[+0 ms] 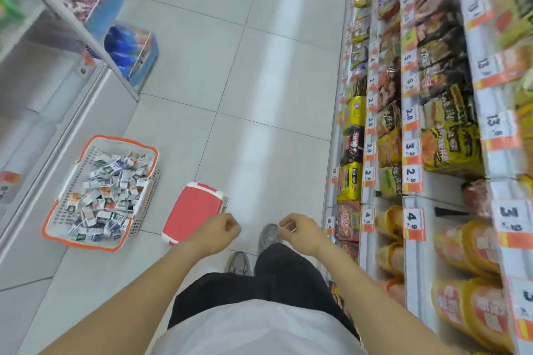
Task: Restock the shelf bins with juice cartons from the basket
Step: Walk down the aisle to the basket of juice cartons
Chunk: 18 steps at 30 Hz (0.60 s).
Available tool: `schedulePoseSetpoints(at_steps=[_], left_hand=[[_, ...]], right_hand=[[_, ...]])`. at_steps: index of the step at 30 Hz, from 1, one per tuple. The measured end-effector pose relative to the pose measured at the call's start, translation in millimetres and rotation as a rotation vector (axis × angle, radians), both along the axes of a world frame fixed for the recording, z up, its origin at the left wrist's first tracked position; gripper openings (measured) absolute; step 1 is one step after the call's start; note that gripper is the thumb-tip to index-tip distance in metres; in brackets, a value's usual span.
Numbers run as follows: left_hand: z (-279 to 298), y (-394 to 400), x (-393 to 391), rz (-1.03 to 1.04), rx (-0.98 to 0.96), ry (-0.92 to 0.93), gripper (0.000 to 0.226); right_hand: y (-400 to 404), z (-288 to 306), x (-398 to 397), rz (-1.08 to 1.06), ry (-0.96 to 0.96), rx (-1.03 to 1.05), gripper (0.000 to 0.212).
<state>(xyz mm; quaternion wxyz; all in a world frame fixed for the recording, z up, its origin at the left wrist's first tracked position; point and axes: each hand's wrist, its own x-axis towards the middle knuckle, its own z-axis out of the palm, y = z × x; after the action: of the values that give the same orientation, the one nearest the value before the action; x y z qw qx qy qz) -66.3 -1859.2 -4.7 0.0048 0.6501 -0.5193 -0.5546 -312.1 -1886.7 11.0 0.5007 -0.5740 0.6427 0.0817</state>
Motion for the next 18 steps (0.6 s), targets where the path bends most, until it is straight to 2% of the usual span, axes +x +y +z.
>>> schedulePoseSetpoints(at_steps=[9,13,18], left_hand=[[-25,-108,43,0.284,0.092,-0.075,0.013],[-22,-145,64,0.501,0.103,-0.092,0.024],[-8,-156,84,0.836,0.097,-0.066,0.023]], right_hand=[[-203,-38,68,0.374,0.01,0.086,0.024],[-276,-43,124,0.595,0.013,0.088,0.022],[-329,-41,208,0.857,0.012,0.107,0.02]])
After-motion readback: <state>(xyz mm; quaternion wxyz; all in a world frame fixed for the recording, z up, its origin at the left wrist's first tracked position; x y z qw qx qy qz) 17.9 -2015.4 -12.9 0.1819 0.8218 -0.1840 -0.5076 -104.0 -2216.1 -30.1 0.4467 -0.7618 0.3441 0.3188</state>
